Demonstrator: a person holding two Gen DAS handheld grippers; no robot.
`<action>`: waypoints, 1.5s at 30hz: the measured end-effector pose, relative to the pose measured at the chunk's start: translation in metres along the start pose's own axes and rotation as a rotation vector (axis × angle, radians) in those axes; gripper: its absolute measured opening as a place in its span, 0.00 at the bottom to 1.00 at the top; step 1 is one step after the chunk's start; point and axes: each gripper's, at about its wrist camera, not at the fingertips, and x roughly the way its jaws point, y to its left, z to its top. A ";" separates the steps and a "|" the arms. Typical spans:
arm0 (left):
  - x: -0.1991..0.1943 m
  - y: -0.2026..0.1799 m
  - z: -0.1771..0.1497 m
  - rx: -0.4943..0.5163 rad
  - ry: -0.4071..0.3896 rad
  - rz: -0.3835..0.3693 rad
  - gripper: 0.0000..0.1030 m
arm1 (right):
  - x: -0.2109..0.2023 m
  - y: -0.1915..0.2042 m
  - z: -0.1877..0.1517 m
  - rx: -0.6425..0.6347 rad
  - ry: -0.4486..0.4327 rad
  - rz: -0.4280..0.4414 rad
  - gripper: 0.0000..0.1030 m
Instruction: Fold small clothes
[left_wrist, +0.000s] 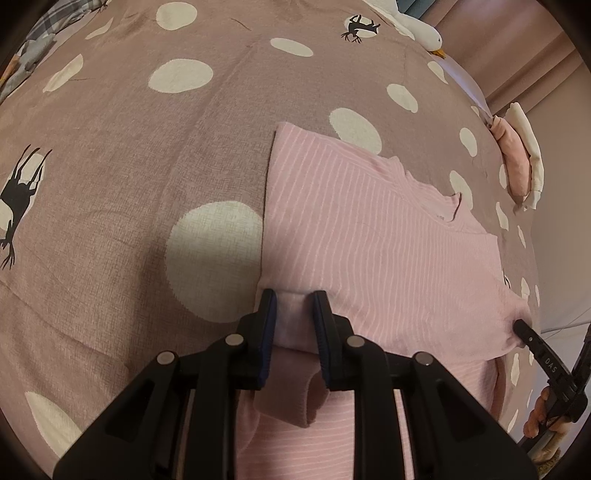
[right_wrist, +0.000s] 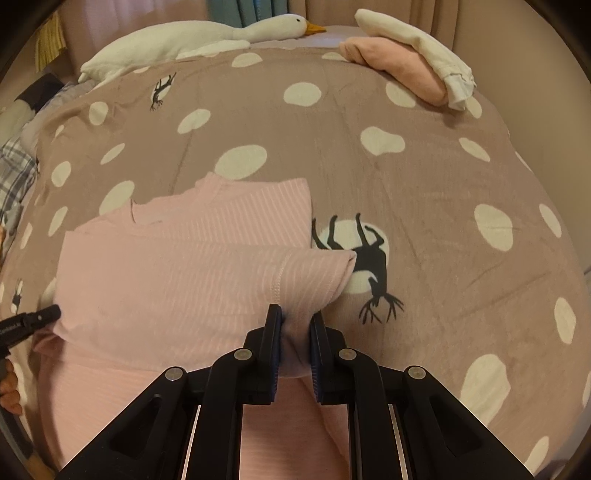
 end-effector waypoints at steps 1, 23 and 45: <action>0.000 0.000 0.000 0.000 0.000 0.000 0.21 | 0.002 -0.001 -0.001 0.003 0.005 0.002 0.14; 0.000 0.000 -0.001 -0.003 -0.006 0.005 0.21 | 0.017 -0.008 -0.010 0.033 0.047 0.004 0.14; 0.001 -0.002 -0.002 -0.003 -0.020 0.014 0.22 | 0.024 -0.008 -0.017 0.037 0.053 -0.009 0.14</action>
